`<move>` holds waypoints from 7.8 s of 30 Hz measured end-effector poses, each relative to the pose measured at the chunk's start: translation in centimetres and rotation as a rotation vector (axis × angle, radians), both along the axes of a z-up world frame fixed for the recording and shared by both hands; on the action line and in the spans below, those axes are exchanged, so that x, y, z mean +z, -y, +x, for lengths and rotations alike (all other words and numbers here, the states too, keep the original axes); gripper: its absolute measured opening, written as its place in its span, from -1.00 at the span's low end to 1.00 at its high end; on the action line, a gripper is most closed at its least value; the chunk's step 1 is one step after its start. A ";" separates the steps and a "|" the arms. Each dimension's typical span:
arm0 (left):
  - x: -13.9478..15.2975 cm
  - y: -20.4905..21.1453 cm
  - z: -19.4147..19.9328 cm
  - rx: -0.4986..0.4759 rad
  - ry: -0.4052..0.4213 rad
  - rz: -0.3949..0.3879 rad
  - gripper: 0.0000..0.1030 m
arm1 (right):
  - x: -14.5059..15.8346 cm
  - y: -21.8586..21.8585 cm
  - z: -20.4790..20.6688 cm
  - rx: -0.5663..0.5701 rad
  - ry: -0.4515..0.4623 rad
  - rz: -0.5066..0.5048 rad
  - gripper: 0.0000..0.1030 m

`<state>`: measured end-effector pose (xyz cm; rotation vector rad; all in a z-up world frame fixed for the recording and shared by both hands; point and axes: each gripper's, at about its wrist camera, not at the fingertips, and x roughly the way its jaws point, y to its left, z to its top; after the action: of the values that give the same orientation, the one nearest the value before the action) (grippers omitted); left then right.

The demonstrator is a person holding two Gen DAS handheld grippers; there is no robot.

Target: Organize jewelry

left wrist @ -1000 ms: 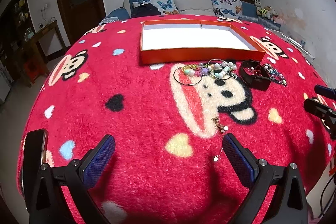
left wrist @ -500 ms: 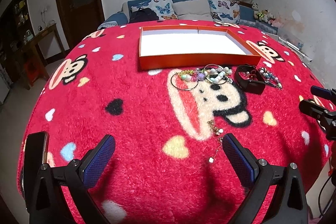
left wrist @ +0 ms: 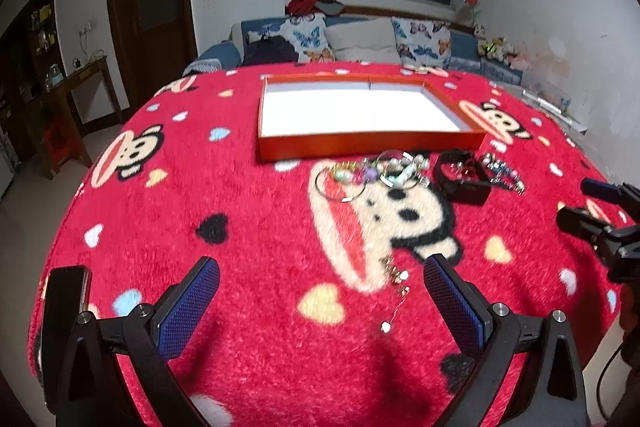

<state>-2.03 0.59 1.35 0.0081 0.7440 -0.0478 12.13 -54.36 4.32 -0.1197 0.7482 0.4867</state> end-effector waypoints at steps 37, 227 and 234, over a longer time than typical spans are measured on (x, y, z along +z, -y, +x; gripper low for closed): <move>0.5 2.0 -0.2 -0.058 0.092 0.050 1.00 | -0.1 -0.5 -0.2 -0.001 0.031 0.015 1.00; 11.8 -0.6 21.6 -0.253 0.189 0.021 -0.78 | -2.0 -7.4 17.7 0.174 -0.181 0.008 0.10; 4.9 -0.9 22.8 -0.252 0.052 0.009 -0.78 | -3.2 -7.7 17.8 0.174 -0.203 -0.019 0.12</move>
<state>20.76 1.50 6.22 0.1115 0.6883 -0.2832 29.88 -46.70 1.08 -0.1553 0.9456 0.6640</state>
